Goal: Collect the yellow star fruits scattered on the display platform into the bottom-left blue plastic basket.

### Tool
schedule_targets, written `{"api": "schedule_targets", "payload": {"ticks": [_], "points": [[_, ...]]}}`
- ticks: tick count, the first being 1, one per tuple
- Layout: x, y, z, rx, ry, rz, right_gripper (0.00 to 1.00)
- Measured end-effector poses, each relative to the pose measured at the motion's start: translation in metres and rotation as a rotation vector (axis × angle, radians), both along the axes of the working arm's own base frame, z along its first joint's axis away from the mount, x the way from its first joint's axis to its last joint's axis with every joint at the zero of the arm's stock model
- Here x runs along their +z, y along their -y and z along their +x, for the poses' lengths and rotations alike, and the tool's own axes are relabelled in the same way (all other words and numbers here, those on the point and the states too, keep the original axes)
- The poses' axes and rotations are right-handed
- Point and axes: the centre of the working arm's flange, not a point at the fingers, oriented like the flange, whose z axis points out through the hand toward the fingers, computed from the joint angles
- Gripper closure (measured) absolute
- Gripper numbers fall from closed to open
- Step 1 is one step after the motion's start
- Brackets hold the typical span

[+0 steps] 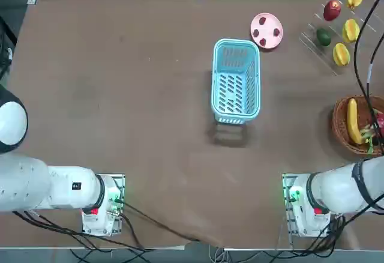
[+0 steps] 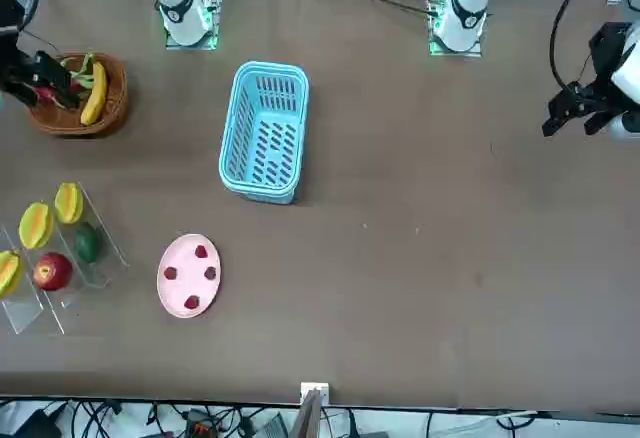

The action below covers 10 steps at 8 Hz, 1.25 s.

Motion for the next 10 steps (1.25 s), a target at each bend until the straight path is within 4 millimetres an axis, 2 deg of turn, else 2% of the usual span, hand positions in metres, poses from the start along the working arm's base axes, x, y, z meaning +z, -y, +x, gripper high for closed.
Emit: {"api": "schedule_targets", "payload": {"ticks": [3, 4, 5, 6, 7, 9, 10], "points": [[0.009, -0.001, 0.002, 0.002, 0.024, -0.001, 0.0], [0.006, 0.0, 0.004, 0.001, 0.017, -0.011, 0.0], [-0.007, 0.005, 0.011, -0.008, -0.008, -0.042, 0.0], [-0.029, 0.02, 0.023, -0.035, -0.041, -0.068, 0.0], [-0.053, 0.048, 0.039, -0.057, -0.054, -0.081, 0.0], [-0.101, 0.116, 0.071, -0.104, -0.009, -0.107, 0.0], [-0.125, 0.152, 0.08, -0.137, 0.01, -0.119, 0.0]]}}
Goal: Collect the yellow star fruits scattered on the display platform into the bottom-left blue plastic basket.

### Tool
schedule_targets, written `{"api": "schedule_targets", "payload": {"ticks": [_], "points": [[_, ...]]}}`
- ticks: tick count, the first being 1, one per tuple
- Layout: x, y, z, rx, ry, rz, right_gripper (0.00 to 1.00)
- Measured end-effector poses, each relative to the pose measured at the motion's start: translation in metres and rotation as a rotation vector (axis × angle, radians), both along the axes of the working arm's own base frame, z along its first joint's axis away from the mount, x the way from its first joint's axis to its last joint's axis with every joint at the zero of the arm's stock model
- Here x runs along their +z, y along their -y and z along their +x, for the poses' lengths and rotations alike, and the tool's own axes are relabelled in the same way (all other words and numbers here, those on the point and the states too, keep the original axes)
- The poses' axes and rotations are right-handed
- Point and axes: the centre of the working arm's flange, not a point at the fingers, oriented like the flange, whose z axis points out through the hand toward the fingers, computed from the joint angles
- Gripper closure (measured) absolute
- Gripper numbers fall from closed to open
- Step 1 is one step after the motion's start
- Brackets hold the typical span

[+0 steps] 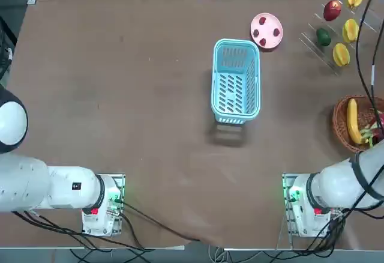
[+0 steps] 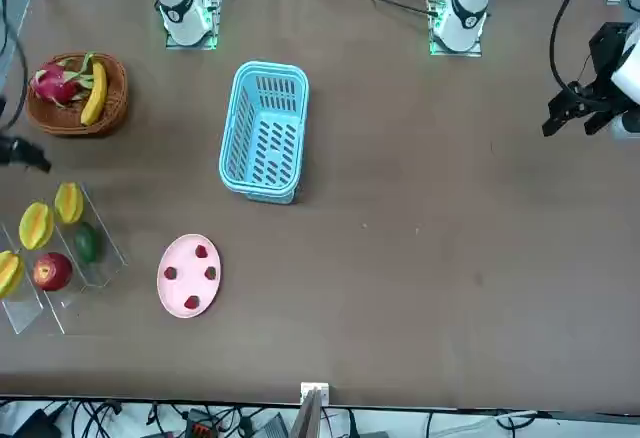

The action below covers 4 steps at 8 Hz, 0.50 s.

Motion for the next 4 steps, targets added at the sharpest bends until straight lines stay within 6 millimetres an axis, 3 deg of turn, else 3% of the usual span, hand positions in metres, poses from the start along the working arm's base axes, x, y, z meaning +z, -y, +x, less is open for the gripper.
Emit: {"api": "schedule_targets", "payload": {"ticks": [2, 4], "points": [[-0.039, 0.058, 0.016, -0.045, 0.067, -0.036, 0.0], [-0.06, 0.089, 0.029, -0.095, 0.114, -0.023, 0.0]]}}
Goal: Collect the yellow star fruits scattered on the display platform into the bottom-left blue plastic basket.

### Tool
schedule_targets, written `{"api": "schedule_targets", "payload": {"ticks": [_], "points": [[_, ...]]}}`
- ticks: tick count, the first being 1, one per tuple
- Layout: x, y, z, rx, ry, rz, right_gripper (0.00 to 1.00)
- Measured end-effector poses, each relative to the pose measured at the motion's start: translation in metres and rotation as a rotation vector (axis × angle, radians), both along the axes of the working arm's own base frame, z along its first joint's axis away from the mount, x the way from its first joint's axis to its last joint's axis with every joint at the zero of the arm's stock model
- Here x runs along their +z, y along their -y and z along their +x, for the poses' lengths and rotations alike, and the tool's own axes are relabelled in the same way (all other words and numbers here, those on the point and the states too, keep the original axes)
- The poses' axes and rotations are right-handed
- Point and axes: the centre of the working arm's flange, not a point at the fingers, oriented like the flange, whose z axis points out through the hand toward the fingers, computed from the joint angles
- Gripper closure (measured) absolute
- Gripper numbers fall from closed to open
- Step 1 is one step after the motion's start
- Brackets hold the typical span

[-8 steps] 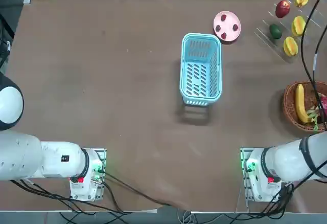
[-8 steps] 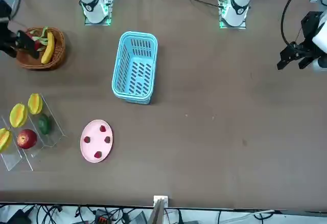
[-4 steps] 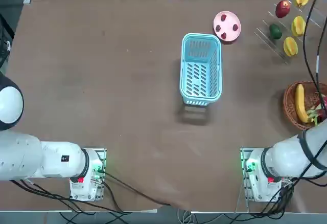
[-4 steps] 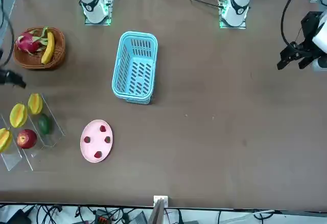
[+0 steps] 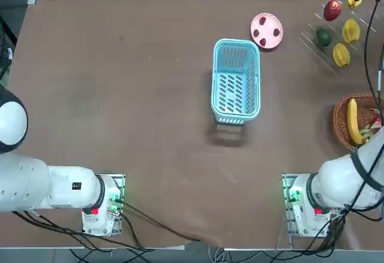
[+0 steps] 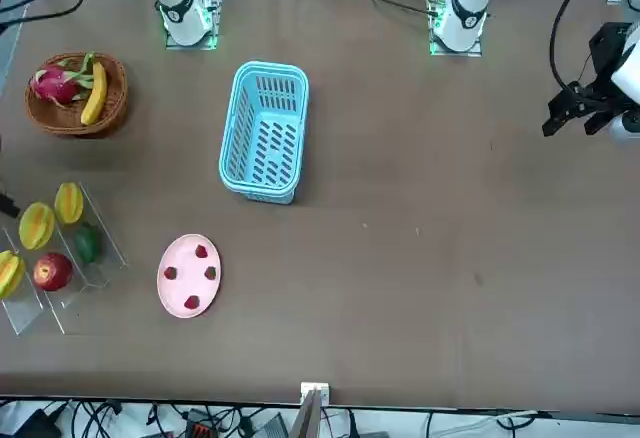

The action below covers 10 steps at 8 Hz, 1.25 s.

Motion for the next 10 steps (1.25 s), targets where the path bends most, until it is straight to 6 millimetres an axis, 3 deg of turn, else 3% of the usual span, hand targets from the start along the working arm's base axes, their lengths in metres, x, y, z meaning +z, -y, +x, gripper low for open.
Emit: {"api": "schedule_targets", "payload": {"ticks": [4, 6, 10], "points": [[-0.015, 0.046, 0.012, -0.074, 0.046, 0.023, 0.0], [-0.026, 0.056, 0.022, -0.103, 0.099, 0.059, 0.0], [-0.028, 0.057, 0.038, -0.156, 0.222, 0.116, 0.0]]}}
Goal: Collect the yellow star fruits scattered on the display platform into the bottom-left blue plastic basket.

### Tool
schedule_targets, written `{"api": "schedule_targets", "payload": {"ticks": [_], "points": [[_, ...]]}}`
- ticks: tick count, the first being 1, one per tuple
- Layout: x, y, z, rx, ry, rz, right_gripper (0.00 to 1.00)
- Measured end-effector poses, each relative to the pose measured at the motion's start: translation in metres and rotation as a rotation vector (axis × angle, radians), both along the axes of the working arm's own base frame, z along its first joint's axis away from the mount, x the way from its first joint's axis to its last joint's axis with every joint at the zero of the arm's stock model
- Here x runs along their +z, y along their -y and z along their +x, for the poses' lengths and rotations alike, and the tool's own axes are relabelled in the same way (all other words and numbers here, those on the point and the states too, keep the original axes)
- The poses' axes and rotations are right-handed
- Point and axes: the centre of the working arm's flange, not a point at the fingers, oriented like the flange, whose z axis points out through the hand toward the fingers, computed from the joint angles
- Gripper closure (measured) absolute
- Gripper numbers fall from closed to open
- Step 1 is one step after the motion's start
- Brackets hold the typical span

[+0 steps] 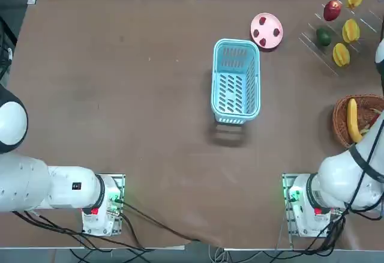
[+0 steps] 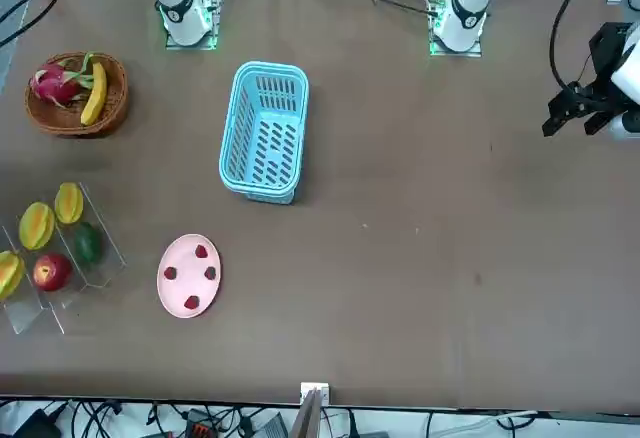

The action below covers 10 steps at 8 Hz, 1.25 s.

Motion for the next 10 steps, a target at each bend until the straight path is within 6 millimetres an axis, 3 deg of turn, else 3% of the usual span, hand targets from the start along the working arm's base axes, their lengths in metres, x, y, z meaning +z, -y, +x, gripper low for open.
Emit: {"api": "schedule_targets", "payload": {"ticks": [5, 10], "points": [[-0.032, 0.003, 0.012, -0.024, -0.009, 0.012, 0.0], [-0.037, 0.012, 0.011, -0.047, 0.001, 0.037, 0.03]]}}
